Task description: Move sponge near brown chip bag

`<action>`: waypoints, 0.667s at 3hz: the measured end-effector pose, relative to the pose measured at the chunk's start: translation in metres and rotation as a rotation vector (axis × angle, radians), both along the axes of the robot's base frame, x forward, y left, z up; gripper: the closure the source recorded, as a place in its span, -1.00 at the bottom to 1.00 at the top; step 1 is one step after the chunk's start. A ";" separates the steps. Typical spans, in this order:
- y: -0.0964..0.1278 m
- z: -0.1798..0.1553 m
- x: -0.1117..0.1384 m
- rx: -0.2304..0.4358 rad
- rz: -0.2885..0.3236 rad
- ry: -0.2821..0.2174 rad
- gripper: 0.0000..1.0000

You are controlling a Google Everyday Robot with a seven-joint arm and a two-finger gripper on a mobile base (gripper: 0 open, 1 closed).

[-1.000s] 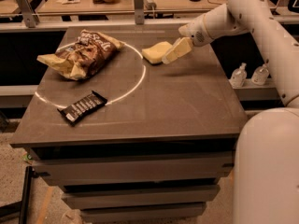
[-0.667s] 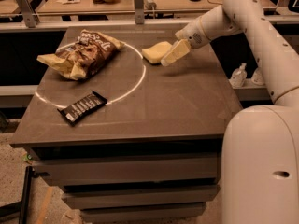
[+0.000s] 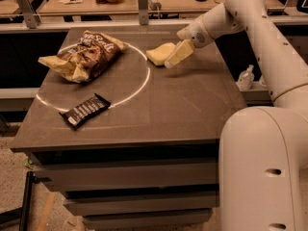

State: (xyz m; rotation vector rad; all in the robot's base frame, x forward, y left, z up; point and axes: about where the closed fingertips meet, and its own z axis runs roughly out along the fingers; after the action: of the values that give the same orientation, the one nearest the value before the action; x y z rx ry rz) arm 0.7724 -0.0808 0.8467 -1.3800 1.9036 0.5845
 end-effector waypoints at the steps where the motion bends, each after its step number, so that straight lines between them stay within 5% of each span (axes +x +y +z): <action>1: -0.002 -0.006 0.001 -0.031 -0.004 0.014 -1.00; 2: -0.006 -0.013 0.000 -0.062 -0.020 0.038 -1.00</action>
Offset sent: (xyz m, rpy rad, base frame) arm -0.0018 -0.0191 -0.0133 -0.1027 0.0607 -0.0488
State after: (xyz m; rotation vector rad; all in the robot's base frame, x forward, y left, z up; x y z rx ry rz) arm 0.7725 -0.0873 0.8340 -1.3970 1.9790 0.5498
